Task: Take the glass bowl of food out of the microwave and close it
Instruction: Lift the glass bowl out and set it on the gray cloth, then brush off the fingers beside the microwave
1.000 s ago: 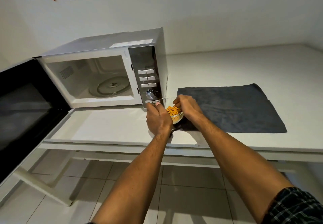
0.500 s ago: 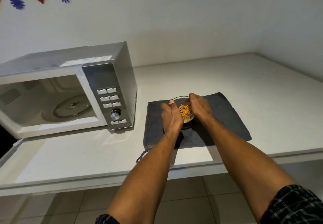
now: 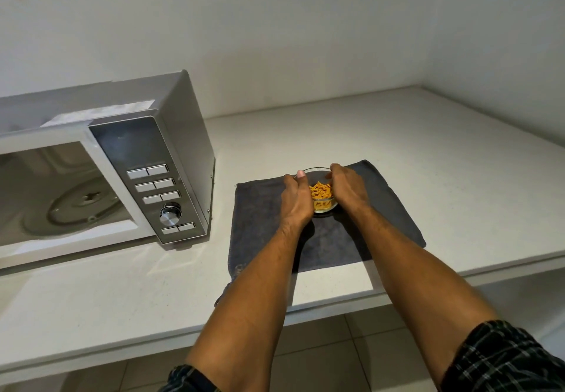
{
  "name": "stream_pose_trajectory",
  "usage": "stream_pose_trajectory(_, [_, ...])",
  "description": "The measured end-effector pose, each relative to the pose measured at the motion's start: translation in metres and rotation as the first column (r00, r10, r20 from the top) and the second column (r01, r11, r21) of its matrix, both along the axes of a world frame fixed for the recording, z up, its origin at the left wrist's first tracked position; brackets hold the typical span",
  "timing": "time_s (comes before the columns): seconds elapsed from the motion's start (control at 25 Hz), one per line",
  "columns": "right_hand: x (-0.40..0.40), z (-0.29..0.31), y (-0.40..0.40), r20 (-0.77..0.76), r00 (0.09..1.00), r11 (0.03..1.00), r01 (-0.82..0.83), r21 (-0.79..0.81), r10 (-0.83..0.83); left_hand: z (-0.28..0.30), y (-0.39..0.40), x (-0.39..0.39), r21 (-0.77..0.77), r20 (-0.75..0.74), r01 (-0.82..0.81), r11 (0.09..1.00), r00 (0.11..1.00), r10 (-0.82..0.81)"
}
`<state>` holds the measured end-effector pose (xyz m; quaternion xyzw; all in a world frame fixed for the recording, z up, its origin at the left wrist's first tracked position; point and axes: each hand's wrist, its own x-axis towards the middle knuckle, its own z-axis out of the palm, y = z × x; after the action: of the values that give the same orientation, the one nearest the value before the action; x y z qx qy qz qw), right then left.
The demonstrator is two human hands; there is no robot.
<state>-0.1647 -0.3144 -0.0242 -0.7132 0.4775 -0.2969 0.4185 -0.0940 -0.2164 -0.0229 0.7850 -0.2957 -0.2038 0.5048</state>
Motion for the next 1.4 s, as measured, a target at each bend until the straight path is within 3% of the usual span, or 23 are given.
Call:
stream_pose_trajectory(0.2, [0.002, 0.003, -0.003, -0.029, 0.999, 0.999, -0.037, 0.033, 0.037, 0.007, 0.007, 0.005, 0.038, -0.015, 0.079, 0.996, 0.997, -0.078])
stream_pose_trajectory(0.28, [0.001, 0.002, 0.001, -0.007, 1.0, 1.0, -0.02, -0.005, 0.02, 0.009, 0.017, 0.008, 0.031, 0.068, 0.094, 0.995, 0.993, -0.096])
stream_pose_trajectory(0.4, [-0.003, 0.003, 0.015, 0.176, 0.98, 0.976, 0.12, -0.183, -0.088, 0.008, 0.038, 0.019, -0.025, 0.273, 0.067, 0.997, 0.96, -0.058])
stream_pose_trajectory(0.48, [-0.003, 0.006, 0.024, 0.248, 0.966, 0.938, 0.153, -0.31, -0.076, 0.009, 0.052, 0.027, -0.061, 0.366, 0.039, 0.997, 0.931, -0.014])
stream_pose_trajectory(0.64, [0.009, 0.009, 0.054, 0.249, 0.965, 0.821, 0.078, -0.565, 0.08, 0.021, 0.087, 0.04, -0.081, 0.555, -0.022, 0.996, 0.829, 0.064])
stream_pose_trajectory(0.76, [0.024, 0.009, 0.09, 0.203, 0.959, 0.745, -0.013, -0.667, 0.198, 0.024, 0.121, 0.054, -0.078, 0.657, -0.052, 0.996, 0.748, 0.09])
stream_pose_trajectory(1.0, [0.063, -0.002, 0.168, 0.126, 0.912, 0.731, -0.225, -0.644, 0.391, 0.032, 0.197, 0.075, -0.046, 0.833, -0.107, 0.993, 0.545, 0.097])
stream_pose_trajectory(1.16, [0.091, -0.007, 0.221, 0.083, 0.831, 0.681, -0.389, -0.62, 0.55, 0.036, 0.257, 0.094, 0.15, 0.93, -0.23, 0.962, 0.363, -0.058])
stream_pose_trajectory(1.24, [0.106, -0.009, 0.246, 0.056, 0.795, 0.662, -0.462, -0.59, 0.604, 0.038, 0.287, 0.104, 0.205, 0.941, -0.295, 0.933, 0.322, -0.105])
stream_pose_trajectory(1.4, [0.135, -0.021, 0.289, 0.058, 0.718, 0.643, -0.582, -0.497, 0.694, 0.041, 0.342, 0.124, 0.22, 0.944, -0.417, 0.882, 0.319, -0.085])
